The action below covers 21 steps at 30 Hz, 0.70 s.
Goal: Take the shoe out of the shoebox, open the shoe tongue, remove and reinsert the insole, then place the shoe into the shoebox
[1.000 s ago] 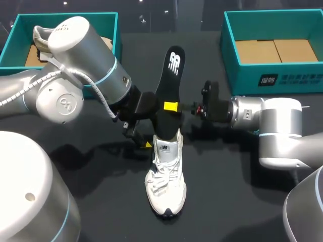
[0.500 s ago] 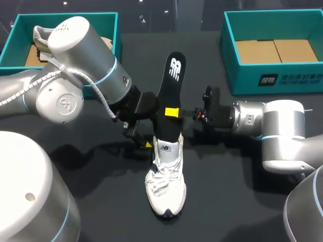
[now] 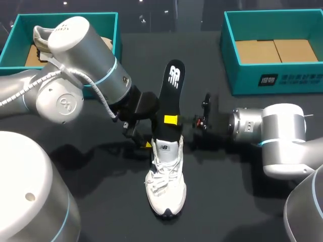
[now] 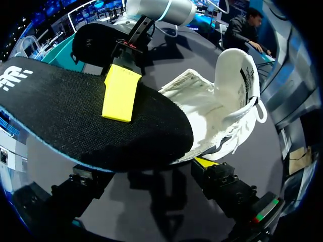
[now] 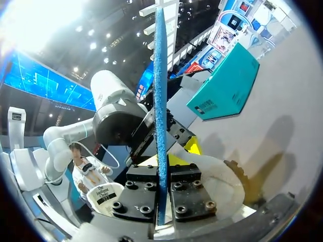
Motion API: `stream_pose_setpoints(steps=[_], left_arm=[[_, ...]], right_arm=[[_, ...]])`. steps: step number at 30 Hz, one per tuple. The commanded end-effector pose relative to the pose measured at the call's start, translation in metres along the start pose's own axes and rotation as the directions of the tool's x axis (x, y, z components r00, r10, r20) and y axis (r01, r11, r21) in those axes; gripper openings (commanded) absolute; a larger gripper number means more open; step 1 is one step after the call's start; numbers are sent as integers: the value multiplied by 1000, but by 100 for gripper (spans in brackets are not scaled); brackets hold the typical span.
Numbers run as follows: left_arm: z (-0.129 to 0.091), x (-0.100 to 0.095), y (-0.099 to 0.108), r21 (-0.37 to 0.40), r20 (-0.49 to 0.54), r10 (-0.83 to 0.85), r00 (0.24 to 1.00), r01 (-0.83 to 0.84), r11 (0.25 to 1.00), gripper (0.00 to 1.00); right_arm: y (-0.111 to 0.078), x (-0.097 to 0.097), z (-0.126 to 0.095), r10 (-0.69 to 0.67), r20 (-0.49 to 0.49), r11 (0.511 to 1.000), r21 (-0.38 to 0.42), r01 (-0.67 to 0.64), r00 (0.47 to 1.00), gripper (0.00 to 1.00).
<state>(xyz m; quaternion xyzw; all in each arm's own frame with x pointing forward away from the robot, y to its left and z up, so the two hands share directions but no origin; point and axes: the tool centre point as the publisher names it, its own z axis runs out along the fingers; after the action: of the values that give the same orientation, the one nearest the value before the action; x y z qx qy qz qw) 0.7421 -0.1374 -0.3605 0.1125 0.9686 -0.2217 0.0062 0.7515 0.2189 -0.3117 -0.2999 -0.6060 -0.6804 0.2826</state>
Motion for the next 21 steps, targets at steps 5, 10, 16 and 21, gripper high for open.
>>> stream_pose_setpoints(steps=[5,10,16,21], left_arm=[[0,-1,-1,-2,-2,1,1000,-1,1000,100],[0,-1,-1,-2,-2,1,1000,-1,1000,100],[0,-1,-1,-2,-2,1,1000,-1,1000,100],[0,-1,-1,-2,-2,1,1000,-1,1000,100]], right_arm=[[-17,5,3,12,23,1000,4,-13,1000,0],[-26,5,-1,39,57,999,12,-40,998,0],[-36,7,-7,58,87,998,24,-60,995,0],[-45,8,-9,64,101,997,29,-67,993,0]])
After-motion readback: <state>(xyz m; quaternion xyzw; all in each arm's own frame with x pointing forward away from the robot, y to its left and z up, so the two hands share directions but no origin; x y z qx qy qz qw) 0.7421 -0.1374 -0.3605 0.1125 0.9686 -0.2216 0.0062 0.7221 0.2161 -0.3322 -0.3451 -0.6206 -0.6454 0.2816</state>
